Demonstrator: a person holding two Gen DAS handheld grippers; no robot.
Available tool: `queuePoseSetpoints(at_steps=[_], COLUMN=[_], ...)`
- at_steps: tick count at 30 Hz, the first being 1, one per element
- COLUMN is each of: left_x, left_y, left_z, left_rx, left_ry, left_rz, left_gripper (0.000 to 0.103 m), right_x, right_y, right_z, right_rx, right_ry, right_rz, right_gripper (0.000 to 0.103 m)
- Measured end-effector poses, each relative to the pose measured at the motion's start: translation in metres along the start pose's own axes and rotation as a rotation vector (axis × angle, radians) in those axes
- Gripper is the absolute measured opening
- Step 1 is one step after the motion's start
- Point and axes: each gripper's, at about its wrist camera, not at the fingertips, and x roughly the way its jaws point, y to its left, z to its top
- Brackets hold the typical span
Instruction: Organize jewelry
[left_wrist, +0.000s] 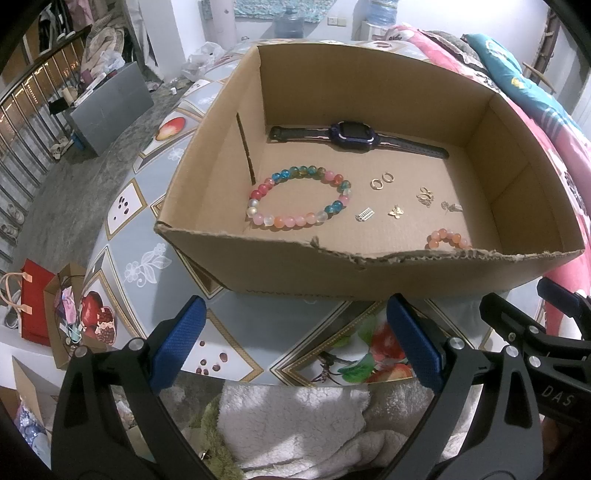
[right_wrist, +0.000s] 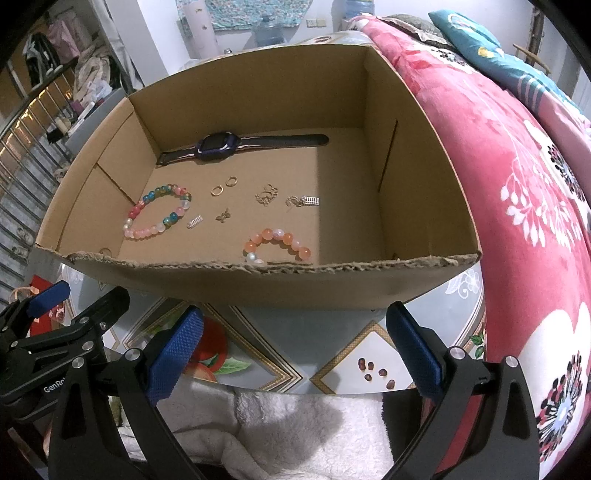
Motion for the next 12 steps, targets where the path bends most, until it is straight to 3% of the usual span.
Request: queuePoseSetpoints(at_steps=[12], left_x=[0.0003], left_y=[0.0005], left_z=[-0.0001], left_rx=[-0.002], left_ry=[0.003], left_rz=[-0.003], left_gripper=[0.094], right_x=[-0.0007], right_y=[0.0003], right_z=[0.0006], right_rx=[0.001], right_ry=[0.003], right_rz=[0.001], right_gripper=[0.096])
